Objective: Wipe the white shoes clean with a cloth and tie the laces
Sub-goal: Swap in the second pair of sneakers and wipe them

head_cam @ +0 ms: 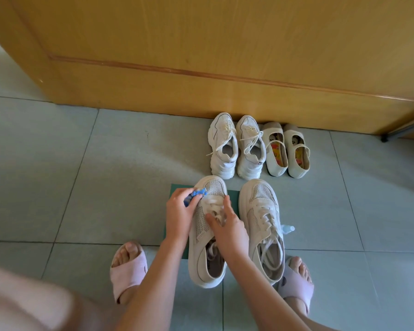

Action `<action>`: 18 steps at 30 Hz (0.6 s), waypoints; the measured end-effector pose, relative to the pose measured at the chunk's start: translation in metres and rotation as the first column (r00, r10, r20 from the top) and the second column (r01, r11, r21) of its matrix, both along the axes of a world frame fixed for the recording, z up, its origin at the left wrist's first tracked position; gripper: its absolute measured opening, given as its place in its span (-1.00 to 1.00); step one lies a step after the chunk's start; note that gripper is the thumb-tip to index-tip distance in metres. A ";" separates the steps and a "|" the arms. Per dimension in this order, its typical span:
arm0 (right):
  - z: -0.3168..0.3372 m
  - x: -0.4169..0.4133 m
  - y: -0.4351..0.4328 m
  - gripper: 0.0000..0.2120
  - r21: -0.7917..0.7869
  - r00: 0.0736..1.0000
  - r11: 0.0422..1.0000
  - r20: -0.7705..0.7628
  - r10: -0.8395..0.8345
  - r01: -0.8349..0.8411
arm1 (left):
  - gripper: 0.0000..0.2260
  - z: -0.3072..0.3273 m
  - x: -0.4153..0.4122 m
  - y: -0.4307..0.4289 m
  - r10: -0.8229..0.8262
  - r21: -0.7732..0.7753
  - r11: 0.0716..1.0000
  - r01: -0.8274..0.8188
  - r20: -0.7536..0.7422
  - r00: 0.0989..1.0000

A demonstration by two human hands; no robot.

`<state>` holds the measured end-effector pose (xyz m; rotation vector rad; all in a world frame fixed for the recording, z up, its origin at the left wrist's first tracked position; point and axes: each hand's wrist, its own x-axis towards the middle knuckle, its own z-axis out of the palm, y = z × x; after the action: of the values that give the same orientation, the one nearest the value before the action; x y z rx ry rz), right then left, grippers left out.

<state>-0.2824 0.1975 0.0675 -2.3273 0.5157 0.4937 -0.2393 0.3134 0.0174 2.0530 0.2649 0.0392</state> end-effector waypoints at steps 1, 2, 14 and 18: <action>0.000 0.000 0.000 -0.31 0.002 1.000 1.000 0.002 0.001 -0.001 | -0.82 -0.001 -0.003 0.001 0.013 -0.018 1.000 -0.013 -0.008 1.000; 0.000 0.000 -0.001 -0.31 0.005 1.000 1.000 0.004 0.001 -0.001 | -0.83 -0.001 -0.007 0.000 0.029 -0.047 0.998 -0.030 -0.023 0.999; 0.000 -0.001 -0.004 -0.27 0.078 1.000 0.997 0.008 0.003 -0.003 | -0.92 -0.002 -0.067 -0.006 0.182 -0.223 0.950 -0.217 -0.168 0.969; 0.003 -0.004 -0.004 -0.26 0.049 0.998 0.998 -0.044 0.037 -0.035 | -0.81 -0.003 -0.053 0.004 0.213 -0.312 0.909 -0.278 -0.227 0.950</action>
<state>-0.2862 0.1938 0.0708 -2.2874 0.4783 0.5712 -0.2922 0.3179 0.0139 1.6679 0.6082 -0.0444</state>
